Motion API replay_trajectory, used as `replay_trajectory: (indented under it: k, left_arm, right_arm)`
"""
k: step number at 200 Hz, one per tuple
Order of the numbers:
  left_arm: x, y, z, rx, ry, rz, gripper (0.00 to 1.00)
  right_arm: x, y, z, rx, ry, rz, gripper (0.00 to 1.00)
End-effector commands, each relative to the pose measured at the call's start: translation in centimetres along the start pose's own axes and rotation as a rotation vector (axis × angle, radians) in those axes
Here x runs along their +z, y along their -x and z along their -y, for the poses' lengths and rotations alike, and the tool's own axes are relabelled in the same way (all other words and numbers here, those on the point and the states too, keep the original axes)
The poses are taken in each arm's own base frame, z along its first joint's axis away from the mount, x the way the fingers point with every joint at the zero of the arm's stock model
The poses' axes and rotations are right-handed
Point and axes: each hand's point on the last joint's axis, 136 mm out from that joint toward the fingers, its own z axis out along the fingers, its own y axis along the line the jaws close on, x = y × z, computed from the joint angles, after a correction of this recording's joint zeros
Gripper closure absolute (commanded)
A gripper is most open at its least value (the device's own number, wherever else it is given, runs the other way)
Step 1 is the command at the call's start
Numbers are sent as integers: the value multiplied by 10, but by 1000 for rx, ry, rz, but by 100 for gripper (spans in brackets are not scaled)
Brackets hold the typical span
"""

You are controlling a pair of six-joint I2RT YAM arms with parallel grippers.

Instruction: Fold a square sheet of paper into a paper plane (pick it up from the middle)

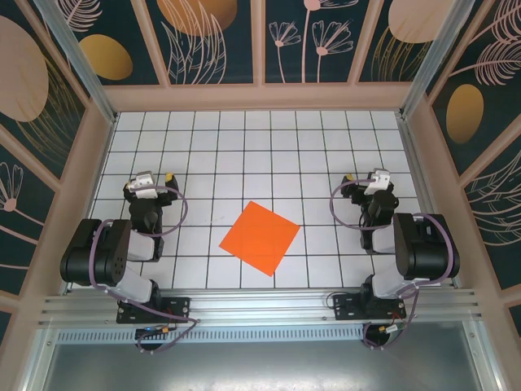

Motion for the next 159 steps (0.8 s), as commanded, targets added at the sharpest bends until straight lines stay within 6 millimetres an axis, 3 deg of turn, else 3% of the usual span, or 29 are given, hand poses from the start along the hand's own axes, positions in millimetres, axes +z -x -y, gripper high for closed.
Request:
replay_trajectory:
  k: [1,159]
  left_arm:
    - [3,8,0,3,-2,25,1]
    - [3,8,0,3,-1,25,2]
  right_arm:
    - [1,10,-2,9,20,40,1]
    - [2,10,-4,7,34,33,1]
